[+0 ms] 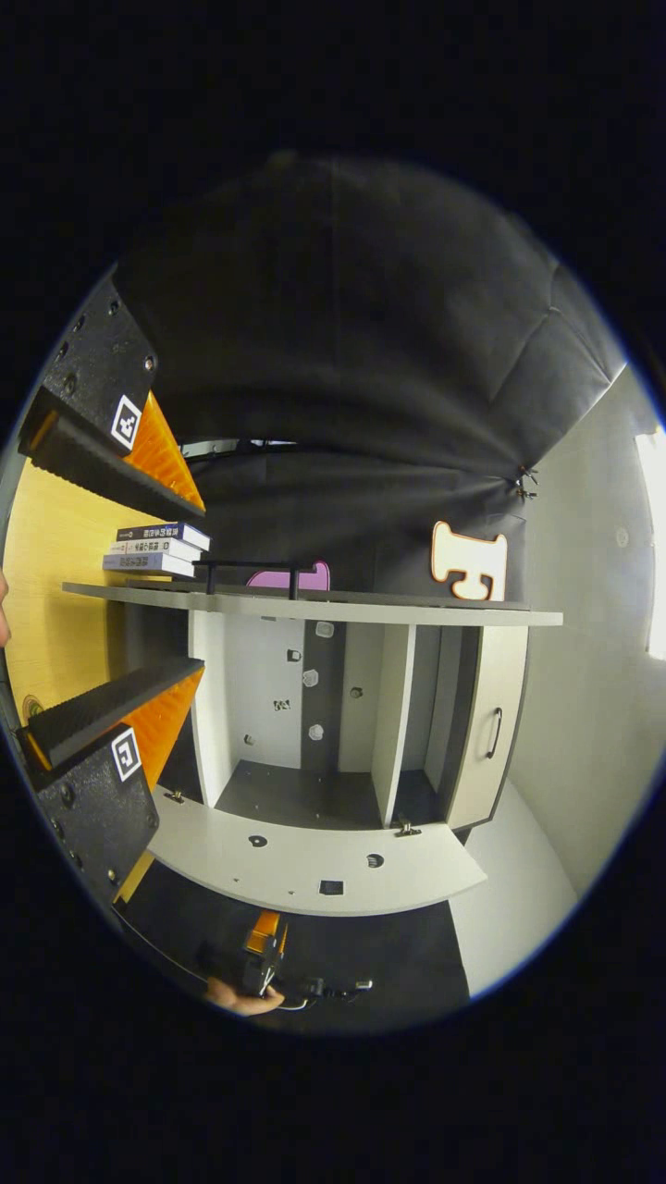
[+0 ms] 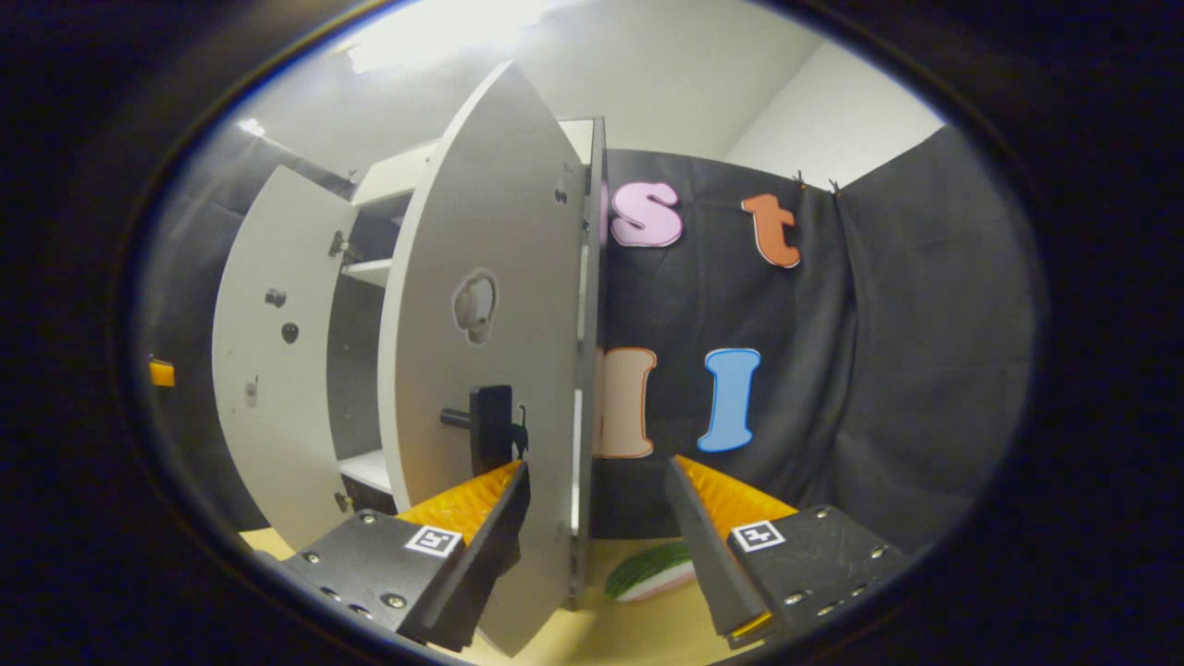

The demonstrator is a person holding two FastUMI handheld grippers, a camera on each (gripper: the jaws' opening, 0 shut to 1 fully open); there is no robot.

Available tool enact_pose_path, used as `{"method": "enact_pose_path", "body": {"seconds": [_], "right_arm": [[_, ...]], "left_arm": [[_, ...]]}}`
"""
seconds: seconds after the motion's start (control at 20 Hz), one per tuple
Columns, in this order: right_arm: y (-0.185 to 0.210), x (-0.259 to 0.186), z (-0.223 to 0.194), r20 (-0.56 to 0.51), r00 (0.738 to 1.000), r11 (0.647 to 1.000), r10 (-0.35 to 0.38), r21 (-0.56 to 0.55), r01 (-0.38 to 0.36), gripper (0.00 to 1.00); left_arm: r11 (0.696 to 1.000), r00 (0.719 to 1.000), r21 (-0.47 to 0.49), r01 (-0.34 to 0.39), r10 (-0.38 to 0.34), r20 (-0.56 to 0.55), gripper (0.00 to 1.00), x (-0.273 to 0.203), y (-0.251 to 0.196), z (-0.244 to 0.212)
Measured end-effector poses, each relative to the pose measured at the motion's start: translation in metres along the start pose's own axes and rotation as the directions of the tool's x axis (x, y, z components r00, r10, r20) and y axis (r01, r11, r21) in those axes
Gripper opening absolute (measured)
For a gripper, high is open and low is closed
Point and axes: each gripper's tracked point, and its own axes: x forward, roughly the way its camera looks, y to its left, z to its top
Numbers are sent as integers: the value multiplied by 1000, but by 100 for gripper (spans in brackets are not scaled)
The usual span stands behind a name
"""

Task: Grasp the bottle in the cabinet with the left hand and place it on the coaster, then close the right door with the right hand and the left door with the left hand.

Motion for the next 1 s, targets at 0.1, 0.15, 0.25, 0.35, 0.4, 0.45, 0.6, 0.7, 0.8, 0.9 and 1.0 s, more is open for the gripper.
{"method": "enact_pose_path", "body": {"seconds": [0.1, 0.15, 0.25, 0.35, 0.4, 0.45, 0.6, 0.7, 0.8, 0.9, 1.0], "right_arm": [[1, 4, 9, 29, 999, 999, -29, -22, 30, 91], [0, 5, 11, 33, 999, 999, -42, -24, 43, 91], [5, 7, 10, 29, 999, 999, -40, -8, 40, 88], [23, 12, 8, 25, 1000, 1000, -7, -4, 7, 90], [34, 13, 8, 23, 1000, 1000, 15, -9, -15, 90], [44, 15, 8, 21, 999, 1000, 28, -8, -28, 90], [68, 21, 7, 22, 998, 997, 64, 35, -64, 90], [85, 21, 9, 34, 995, 995, 92, 46, -93, 93], [87, 21, 8, 38, 996, 996, 82, 29, -83, 95], [88, 19, 6, 33, 997, 997, 73, 36, -74, 95], [89, 16, 5, 28, 997, 996, 78, 52, -79, 95]], "left_arm": [[1000, 1000, -1, 3, -3, 9, 94, 2, 2, 4], [1000, 1000, -3, 9, -9, 13, 94, 2, 2, 5], [1000, 1000, -2, 13, -13, 17, 94, 3, 6, 5], [1000, 1000, 1, 16, -16, 16, 93, 2, 10, 4], [1000, 1000, 3, 17, -18, 18, 94, 4, 11, 4], [1000, 1000, 5, 15, -15, 21, 93, 6, 14, 5], [1000, 999, 8, -11, 11, 39, 93, 12, 27, 10], [1000, 998, 15, -13, 12, 63, 91, 13, 32, 17], [999, 998, 25, -26, 25, 64, 90, 14, 42, 15], [999, 998, 15, -33, 32, 49, 90, 17, 48, 10], [999, 999, -5, -34, 34, 40, 93, 18, 52, 4]]}}
